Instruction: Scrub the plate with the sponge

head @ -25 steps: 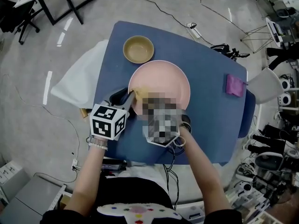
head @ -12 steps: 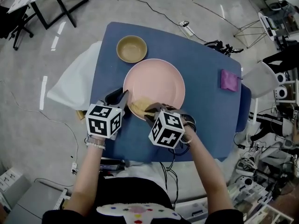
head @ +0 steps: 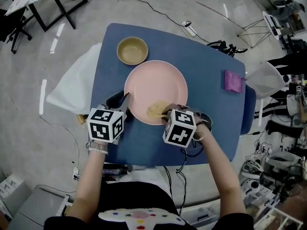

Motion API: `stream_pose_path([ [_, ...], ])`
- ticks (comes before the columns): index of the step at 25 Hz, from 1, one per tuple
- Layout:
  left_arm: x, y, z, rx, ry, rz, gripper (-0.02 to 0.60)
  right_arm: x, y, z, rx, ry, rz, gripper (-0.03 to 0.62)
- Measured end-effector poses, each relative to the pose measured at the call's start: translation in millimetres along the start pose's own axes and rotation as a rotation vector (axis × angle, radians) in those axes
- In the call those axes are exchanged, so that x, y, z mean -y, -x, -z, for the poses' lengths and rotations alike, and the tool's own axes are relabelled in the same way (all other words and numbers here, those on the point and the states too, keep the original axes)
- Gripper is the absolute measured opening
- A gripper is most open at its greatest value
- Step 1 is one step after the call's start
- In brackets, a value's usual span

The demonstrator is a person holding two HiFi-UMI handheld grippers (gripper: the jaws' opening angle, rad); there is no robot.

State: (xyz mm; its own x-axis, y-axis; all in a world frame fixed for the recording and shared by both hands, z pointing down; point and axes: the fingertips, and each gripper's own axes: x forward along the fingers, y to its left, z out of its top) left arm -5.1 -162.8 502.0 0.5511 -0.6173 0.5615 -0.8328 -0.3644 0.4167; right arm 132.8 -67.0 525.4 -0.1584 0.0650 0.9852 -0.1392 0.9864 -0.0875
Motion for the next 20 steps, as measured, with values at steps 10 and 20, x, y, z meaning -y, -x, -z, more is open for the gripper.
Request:
stream_pose_path([
  [10,1,-1,0,-0.004,-0.01,-0.002,0.089,39,6,33,-0.115,-0.04,0.139,0.038],
  [20,1,-1,1,-0.004,-0.012,-0.007,0.089,93,6,39,-0.099,-0.134,0.332,0.037],
])
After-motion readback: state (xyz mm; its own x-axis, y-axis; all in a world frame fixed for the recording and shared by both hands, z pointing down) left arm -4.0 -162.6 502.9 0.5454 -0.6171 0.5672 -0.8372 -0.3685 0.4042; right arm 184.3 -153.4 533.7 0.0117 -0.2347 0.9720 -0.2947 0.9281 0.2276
